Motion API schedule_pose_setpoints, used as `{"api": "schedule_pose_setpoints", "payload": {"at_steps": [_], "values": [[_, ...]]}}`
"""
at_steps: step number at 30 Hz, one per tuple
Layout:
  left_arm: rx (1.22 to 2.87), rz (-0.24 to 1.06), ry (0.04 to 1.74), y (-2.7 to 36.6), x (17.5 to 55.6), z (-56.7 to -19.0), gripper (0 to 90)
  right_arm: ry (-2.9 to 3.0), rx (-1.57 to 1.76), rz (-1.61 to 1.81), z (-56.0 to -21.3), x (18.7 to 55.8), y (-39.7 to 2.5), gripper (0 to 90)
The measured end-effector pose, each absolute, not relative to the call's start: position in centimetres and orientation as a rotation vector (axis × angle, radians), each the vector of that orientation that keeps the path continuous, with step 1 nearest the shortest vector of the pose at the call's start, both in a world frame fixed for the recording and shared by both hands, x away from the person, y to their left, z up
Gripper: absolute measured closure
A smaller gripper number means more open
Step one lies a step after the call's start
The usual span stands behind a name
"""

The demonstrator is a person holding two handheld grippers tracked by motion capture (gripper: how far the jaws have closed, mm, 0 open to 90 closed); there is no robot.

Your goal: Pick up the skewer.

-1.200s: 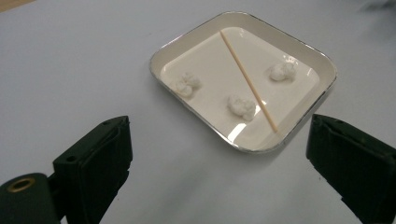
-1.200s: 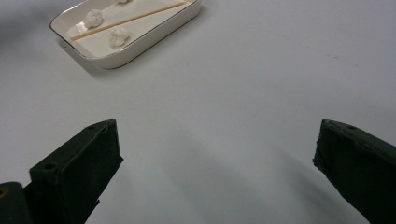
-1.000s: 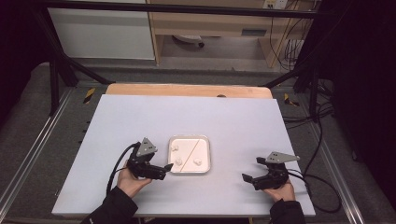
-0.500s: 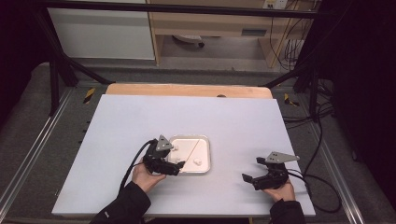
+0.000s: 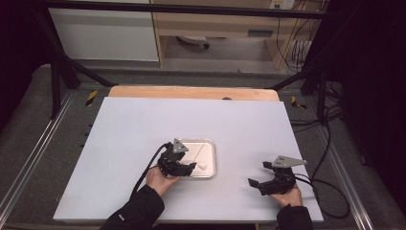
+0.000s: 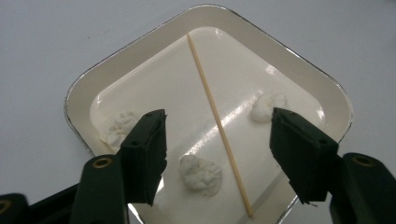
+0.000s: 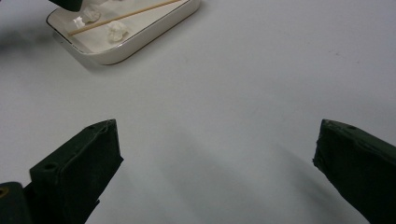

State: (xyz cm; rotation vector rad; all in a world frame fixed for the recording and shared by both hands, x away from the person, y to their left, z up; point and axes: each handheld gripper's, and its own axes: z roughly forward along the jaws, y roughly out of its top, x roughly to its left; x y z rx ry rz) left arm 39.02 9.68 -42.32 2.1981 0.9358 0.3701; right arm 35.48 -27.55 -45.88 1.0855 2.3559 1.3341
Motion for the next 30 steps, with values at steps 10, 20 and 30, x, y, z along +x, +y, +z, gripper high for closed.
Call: {"api": "schedule_pose_setpoints", "payload": {"at_steps": [10, 20, 30], "values": [[2.211, 0.358, 0.949, 8.4, 39.0, -43.0, 58.0, 2.356, 1.086, 1.337, -45.9, 35.5, -27.5, 1.2], [2.238, 0.360, 0.968, 7.8, 38.9, -43.8, 73.3, 2.355, 1.083, 1.340, -45.9, 35.5, -27.5, 1.2], [2.234, 0.380, 1.007, 7.8, 38.7, -44.1, 80.1, 2.355, 1.083, 1.339, -45.9, 35.5, -27.5, 1.2]]}}
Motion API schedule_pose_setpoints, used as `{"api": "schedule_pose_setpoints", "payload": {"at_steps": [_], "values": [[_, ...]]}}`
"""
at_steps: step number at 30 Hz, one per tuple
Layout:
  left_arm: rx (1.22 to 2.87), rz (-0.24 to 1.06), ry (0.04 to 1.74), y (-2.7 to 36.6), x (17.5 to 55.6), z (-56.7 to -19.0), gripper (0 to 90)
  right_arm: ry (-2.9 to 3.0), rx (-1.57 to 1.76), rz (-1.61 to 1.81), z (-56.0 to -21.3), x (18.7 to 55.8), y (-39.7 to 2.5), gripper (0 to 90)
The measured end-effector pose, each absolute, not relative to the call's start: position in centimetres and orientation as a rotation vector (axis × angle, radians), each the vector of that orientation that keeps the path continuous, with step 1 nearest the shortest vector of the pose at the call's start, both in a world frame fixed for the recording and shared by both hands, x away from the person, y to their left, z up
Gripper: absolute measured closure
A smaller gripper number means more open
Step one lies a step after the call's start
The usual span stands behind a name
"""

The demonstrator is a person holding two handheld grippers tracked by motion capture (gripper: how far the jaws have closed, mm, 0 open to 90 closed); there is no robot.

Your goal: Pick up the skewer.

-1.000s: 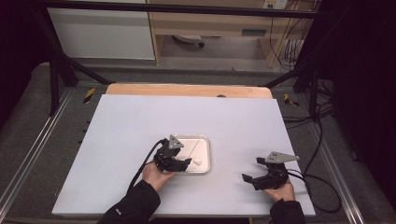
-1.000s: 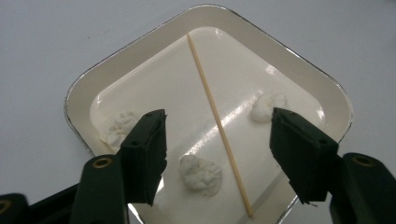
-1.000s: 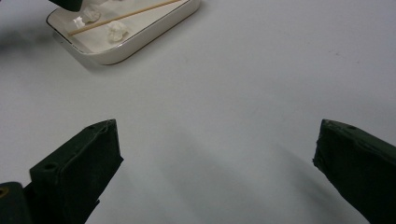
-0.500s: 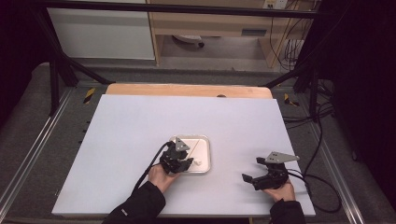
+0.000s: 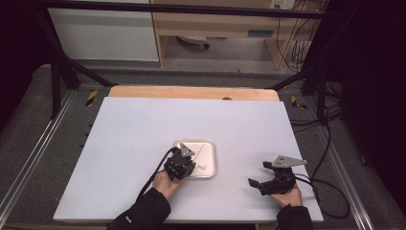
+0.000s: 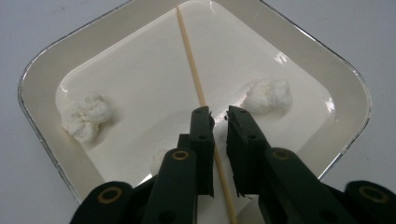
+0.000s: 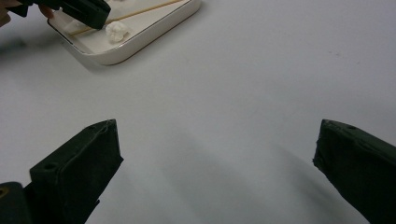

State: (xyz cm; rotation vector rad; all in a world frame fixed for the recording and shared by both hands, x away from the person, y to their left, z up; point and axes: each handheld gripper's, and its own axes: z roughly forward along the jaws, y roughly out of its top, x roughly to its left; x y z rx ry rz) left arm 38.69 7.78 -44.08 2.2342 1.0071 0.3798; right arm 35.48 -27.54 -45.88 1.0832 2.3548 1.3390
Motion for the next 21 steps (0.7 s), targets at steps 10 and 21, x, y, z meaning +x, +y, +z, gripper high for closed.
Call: {"api": "schedule_pose_setpoints", "payload": {"at_steps": [10, 21], "values": [[2.226, 0.452, 1.037, 7.40, 38.25, -44.20, 84.4, 2.355, 1.084, 1.339, -45.87, 35.47, -27.54, 1.2], [2.219, 0.470, 1.057, 7.30, 38.11, -44.22, 88.4, 2.358, 1.086, 1.339, -45.88, 35.47, -27.53, 1.2]]}}
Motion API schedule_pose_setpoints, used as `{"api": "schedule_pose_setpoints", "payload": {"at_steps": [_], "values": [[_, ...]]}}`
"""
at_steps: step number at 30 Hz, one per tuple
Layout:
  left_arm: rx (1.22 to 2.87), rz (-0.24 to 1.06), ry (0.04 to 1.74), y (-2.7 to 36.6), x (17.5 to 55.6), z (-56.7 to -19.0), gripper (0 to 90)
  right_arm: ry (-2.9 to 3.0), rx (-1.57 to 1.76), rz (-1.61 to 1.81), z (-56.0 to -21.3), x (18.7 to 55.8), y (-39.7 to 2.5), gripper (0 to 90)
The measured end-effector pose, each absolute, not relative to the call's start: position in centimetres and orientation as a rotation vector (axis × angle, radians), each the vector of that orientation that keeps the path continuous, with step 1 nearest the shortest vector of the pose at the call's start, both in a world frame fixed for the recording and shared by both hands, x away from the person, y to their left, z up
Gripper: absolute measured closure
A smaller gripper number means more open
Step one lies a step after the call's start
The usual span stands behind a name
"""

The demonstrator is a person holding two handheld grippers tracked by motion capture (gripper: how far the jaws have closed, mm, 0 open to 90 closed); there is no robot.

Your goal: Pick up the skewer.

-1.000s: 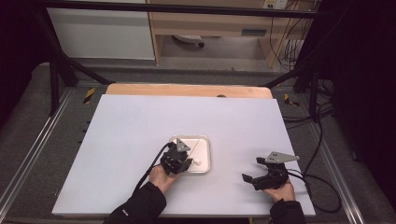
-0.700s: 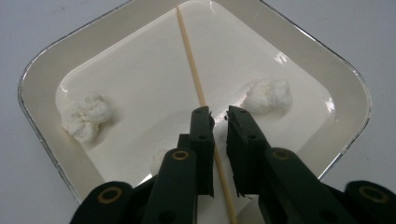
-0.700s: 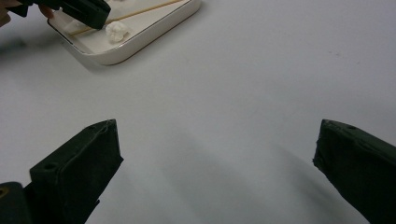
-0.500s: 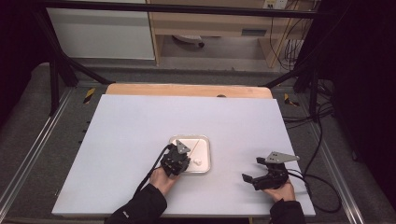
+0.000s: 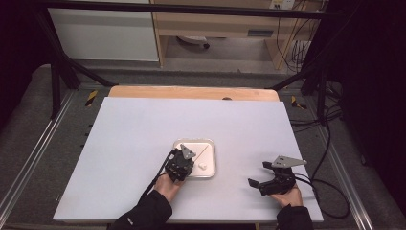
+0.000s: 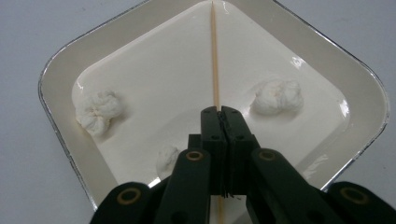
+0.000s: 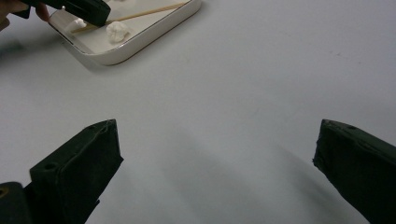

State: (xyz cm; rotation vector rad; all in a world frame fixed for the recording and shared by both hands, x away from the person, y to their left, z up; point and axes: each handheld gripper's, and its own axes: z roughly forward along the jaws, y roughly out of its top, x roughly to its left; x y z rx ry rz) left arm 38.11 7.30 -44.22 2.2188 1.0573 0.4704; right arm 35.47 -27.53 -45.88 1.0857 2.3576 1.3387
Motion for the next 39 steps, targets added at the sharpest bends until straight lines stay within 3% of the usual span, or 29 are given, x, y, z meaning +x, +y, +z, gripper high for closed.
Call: {"api": "schedule_pose_setpoints", "payload": {"at_steps": [39], "values": [[2.133, 0.377, 0.898, 11.2, 37.5, -42.1, 89.1, 2.357, 1.024, 1.295, -45.2, 35.5, -26.7, 1.3]]}}
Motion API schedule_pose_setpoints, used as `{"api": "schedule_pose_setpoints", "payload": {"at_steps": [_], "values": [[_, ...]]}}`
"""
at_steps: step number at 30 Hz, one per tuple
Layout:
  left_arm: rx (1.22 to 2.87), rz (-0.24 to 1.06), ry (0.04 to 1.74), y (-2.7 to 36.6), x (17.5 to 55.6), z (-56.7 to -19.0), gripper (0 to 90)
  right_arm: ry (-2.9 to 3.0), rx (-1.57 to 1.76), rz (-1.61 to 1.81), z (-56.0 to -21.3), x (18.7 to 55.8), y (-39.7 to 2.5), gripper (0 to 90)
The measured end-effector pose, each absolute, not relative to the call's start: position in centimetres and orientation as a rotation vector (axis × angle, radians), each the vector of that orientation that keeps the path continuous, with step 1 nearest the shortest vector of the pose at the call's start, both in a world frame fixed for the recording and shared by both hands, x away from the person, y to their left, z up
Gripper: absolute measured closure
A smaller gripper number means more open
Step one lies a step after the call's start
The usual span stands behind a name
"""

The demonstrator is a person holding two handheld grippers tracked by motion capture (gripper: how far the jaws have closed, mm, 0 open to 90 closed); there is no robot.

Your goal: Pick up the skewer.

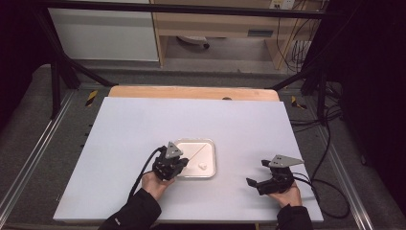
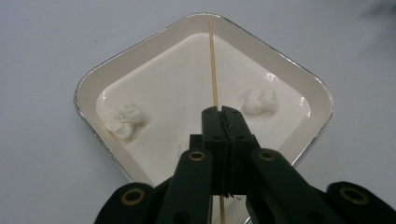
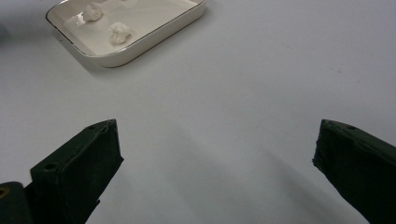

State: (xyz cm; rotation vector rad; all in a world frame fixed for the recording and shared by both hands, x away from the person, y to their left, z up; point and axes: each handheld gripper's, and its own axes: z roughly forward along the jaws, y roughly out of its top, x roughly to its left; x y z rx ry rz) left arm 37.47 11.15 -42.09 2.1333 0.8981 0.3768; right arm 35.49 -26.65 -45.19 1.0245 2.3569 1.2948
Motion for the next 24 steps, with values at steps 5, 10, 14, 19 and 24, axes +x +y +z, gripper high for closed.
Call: {"api": "schedule_pose_setpoints", "payload": {"at_steps": [5, 10, 14, 19, 24], "values": [[2.159, 0.372, 0.860, 11.3, 37.4, -41.9, 89.1, 2.362, 0.978, 1.264, -44.8, 35.4, -26.0, 1.3], [2.168, 0.359, 0.848, 11.6, 37.4, -41.5, 89.0, 2.374, 0.906, 1.201, -44.4, 35.4, -25.2, 1.2], [2.173, 0.352, 0.837, 11.8, 37.4, -41.3, 89.0, 2.393, 0.851, 1.154, -44.2, 35.3, -24.3, 1.2], [2.194, 0.341, 0.812, 11.7, 37.4, -41.0, 89.0, 2.401, 0.782, 1.121, -43.7, 35.2, -23.4, 1.3], [2.207, 0.335, 0.782, 11.2, 37.1, -40.5, 89.0, 2.410, 0.740, 1.109, -43.6, 35.2, -23.0, 1.9]]}}
